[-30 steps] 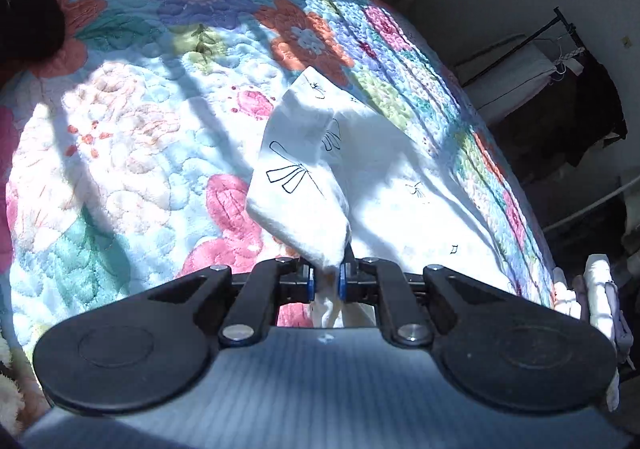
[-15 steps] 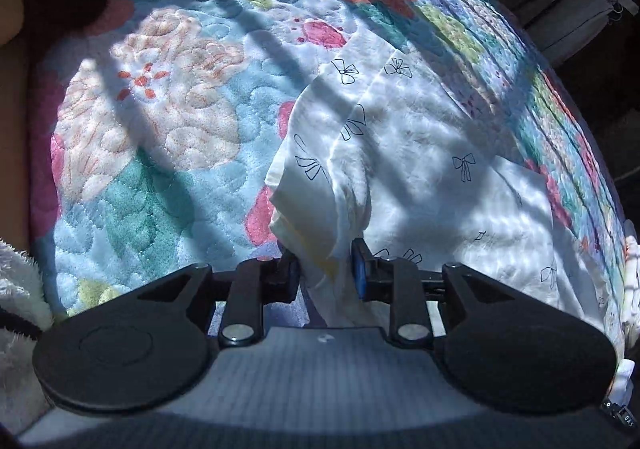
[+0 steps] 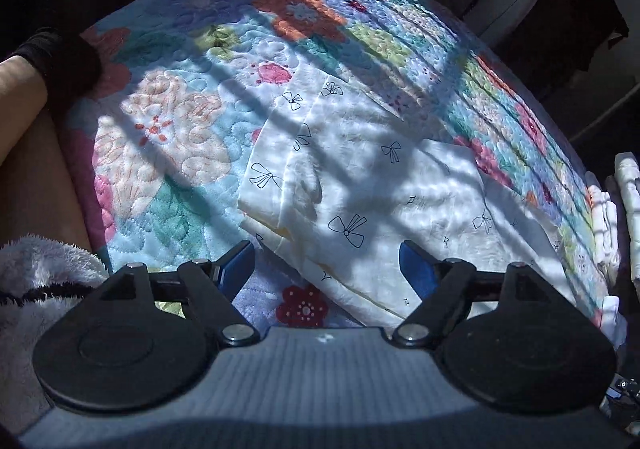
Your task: Fold clothes
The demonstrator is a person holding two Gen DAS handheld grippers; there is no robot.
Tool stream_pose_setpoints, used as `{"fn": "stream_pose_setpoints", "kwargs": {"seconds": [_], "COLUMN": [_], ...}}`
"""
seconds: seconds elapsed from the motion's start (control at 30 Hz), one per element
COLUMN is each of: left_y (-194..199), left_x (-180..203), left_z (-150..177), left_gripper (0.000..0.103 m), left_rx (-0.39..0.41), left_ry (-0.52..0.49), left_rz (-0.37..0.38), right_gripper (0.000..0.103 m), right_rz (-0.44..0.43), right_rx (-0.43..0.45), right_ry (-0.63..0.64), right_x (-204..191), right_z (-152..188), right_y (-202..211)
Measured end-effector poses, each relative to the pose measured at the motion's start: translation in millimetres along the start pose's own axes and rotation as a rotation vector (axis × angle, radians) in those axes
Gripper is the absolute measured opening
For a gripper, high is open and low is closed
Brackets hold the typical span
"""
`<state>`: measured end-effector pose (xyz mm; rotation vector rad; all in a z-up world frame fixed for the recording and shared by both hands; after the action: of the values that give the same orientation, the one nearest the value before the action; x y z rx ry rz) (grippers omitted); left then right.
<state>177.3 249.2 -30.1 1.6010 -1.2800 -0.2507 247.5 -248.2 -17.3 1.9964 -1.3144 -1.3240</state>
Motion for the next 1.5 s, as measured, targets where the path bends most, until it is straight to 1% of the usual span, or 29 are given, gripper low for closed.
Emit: {"fn": "stream_pose_setpoints", "kwargs": {"seconds": [0.03,0.1,0.17,0.2,0.27,0.3,0.33,0.4,0.47,0.5,0.53,0.6,0.63,0.67,0.73,0.77,0.8,0.87,0.9,0.93,0.97,1.07,1.1,1.13,1.2,1.27,1.37,1.4,1.5], "left_y": [-8,-28,-47,-54,-62,-65,-66,-70,-77,-82,-87,-95,-97,-99,-103,-104,-105,-99,-95,-89,-82,-70,-68,-68,-74,-82,-91,-98,-126], "left_x": [-3,-9,-15,-17,-19,-20,-21,-23,-23,-23,-25,-27,-26,-25,-22,-20,-16,-6,0,12,28,81,100,127,166,214,269,287,312], "left_z": [7,21,28,30,32,31,30,27,25,25,26,24,21,18,15,13,12,10,9,7,4,2,4,10,21,40,70,83,111], "left_gripper": [0.079,0.079,0.075,0.075,0.075,0.075,0.075,0.077,0.077,0.078,0.079,0.079,0.079,0.075,0.035,0.010,0.009,0.009,0.008,0.008,0.008,0.008,0.008,0.008,0.008,0.008,0.008,0.008,0.008], "left_rx": [-0.025,-0.056,-0.037,-0.021,0.019,0.036,0.055,0.092,0.088,0.080,0.074,0.084,0.101,0.122,0.123,0.123,0.124,0.151,0.167,0.193,0.214,0.242,0.242,0.239,0.218,0.176,0.131,0.099,-0.015], "left_ry": [0.019,0.043,0.056,0.063,0.086,0.101,0.121,0.145,0.145,0.153,0.167,0.187,0.187,0.173,0.142,0.124,0.092,0.021,-0.017,-0.065,-0.104,-0.190,-0.229,-0.288,-0.360,-0.435,-0.539,-0.558,-0.528], "left_rz": [0.010,-0.018,-0.055,-0.064,-0.038,-0.021,-0.011,-0.003,0.003,0.003,-0.001,-0.011,-0.014,-0.015,-0.034,-0.039,-0.031,-0.066,-0.081,-0.083,-0.061,0.056,0.093,0.142,0.218,0.321,0.428,0.471,0.560], "right_gripper": [0.065,0.065,0.065,0.065,0.065,0.061,0.058,0.057,0.057,0.057,0.057,0.057,0.059,0.060,0.062,0.061,0.060,0.058,0.055,0.054,0.054,0.054,0.054,0.054,0.054,0.054,0.054,0.054,0.054], "right_rz": [-0.006,-0.028,-0.025,-0.021,-0.023,-0.025,-0.031,-0.041,-0.025,-0.021,-0.034,-0.071,-0.078,-0.085,-0.082,-0.074,-0.071,-0.078,-0.083,-0.090,-0.098,-0.123,-0.132,-0.139,-0.142,-0.114,-0.055,-0.028,0.056], "right_rx": [-0.012,0.016,0.086,0.121,0.174,0.185,0.188,0.174,0.131,0.119,0.107,0.071,0.062,0.054,0.030,0.009,-0.010,-0.016,-0.017,-0.023,-0.027,-0.024,-0.023,-0.023,-0.016,0.035,0.134,0.169,0.250], "right_ry": [0.015,0.050,0.111,0.156,0.266,0.322,0.388,0.556,0.740,0.795,0.822,0.841,0.844,0.846,0.831,0.818,0.807,0.793,0.788,0.776,0.751,0.688,0.674,0.649,0.567,0.459,0.305,0.263,0.165], "right_x": [-1,-4,-11,-19,-41,-53,-65,-94,-122,-131,-138,-150,-153,-156,-157,-155,-152,-150,-150,-149,-148,-145,-144,-141,-131,-109,-68,-55,-12], "right_z": [7,24,40,49,62,66,70,79,90,94,97,100,102,103,103,105,108,112,114,113,112,109,107,104,95,81,56,49,30], "right_y": [1,-1,-9,-15,-28,-35,-43,-64,-90,-100,-109,-128,-135,-143,-163,-174,-182,-187,-186,-184,-183,-180,-178,-174,-161,-140,-109,-101,-82]}}
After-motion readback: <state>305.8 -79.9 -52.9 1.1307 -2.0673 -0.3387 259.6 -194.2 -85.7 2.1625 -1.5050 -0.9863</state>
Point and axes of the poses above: each gripper's, at about its wrist camera, not at the fingertips, and y roughly against the way its jaws point, x to its right, z to its underside, the point moved 8 cm from there along -y, roughly the way its jaws point, and after that the axes turned 3 degrees about -y, right-handed, at the moved point
